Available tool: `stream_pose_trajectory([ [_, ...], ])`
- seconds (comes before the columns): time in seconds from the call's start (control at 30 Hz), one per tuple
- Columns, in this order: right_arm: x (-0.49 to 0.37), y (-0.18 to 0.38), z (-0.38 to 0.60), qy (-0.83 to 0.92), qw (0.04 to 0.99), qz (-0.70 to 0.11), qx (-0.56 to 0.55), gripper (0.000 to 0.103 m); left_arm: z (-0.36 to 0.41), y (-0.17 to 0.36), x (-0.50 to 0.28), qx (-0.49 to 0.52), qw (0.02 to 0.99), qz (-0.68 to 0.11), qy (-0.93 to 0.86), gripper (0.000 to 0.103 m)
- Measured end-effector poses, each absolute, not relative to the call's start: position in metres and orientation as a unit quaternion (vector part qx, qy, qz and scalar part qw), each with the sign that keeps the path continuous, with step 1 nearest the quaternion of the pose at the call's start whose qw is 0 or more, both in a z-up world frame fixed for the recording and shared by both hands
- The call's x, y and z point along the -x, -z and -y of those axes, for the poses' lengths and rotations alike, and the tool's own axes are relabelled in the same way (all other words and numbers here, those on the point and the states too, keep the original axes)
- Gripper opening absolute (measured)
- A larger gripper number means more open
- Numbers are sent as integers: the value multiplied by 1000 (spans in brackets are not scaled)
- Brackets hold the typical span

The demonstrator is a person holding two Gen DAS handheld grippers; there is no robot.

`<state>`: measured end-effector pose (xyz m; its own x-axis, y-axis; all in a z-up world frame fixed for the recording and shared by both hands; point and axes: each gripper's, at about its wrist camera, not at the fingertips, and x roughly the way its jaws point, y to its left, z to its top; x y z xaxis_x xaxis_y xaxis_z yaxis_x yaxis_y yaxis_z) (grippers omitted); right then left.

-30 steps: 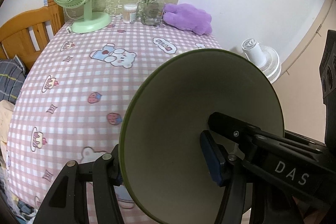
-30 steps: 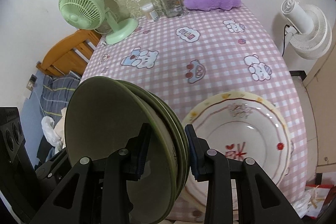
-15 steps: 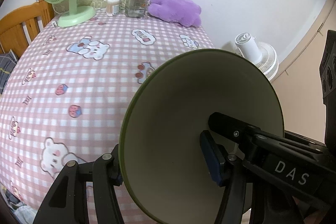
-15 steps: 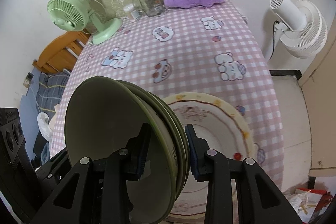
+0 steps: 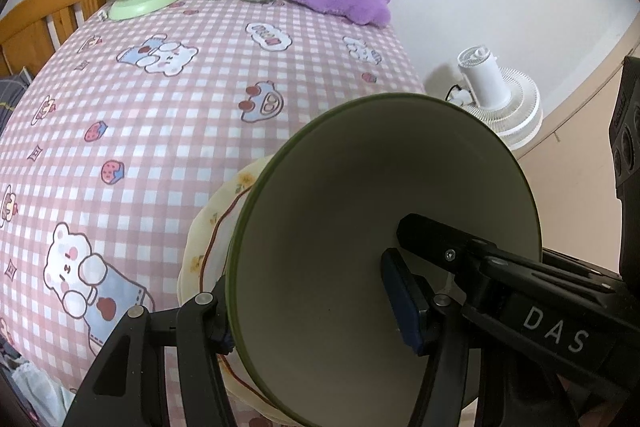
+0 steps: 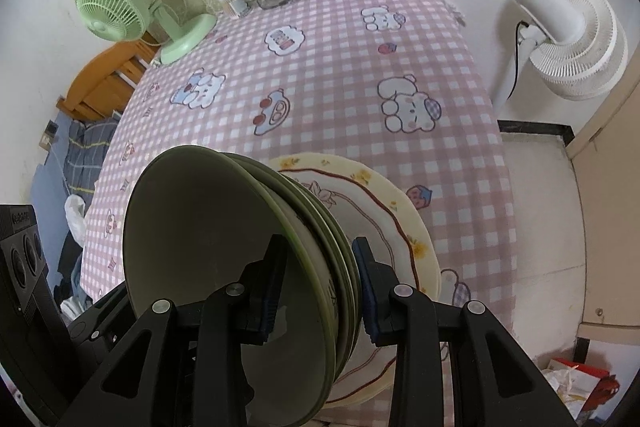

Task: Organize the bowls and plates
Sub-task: 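Lower the nested bowls onto the plate stack and open both grippers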

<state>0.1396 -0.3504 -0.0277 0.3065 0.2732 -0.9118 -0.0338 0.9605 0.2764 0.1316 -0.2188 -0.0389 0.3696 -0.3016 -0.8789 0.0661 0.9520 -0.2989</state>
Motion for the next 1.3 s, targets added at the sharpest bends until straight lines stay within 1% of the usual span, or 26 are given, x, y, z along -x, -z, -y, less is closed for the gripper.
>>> stream_pose_trajectory([
  [0.2,-140,38,350,-98,794,-590,-109,36,219,42,-133,98,821,-552,108,59],
  [0.53,-145,40,354,-102,801,-579,-112,36,229,40,-136,78,830,-544,97,61],
  [0.63,-145,40,357,-107,802,-576,-114,36,230,40,-135,72,831,-544,94,65],
  [0.7,-143,40,357,-110,803,-575,-113,36,231,40,-134,62,831,-546,87,70],
  [0.83,-139,39,353,-115,804,-575,-102,38,233,37,-130,48,832,-546,85,71],
  [0.87,-138,38,354,-115,803,-575,-103,39,232,37,-129,48,833,-546,83,74],
  [0.9,-137,37,353,-115,804,-574,-103,41,230,36,-129,47,833,-546,77,79],
  [0.93,-136,35,353,-112,806,-572,-100,48,229,36,-129,47,834,-546,72,82],
  [0.97,-134,32,352,-105,811,-568,-93,51,227,34,-128,47,835,-544,71,86],
  [1.03,-130,27,353,-91,819,-560,-88,64,225,28,-125,44,840,-536,74,88],
  [1.07,-128,24,353,-84,823,-555,-88,66,224,24,-124,40,844,-530,75,90],
  [1.13,-125,17,353,-71,831,-545,-86,68,222,14,-122,33,853,-516,79,92],
  [1.3,-114,-9,347,-27,859,-505,-74,71,210,-6,-120,24,870,-483,97,92],
])
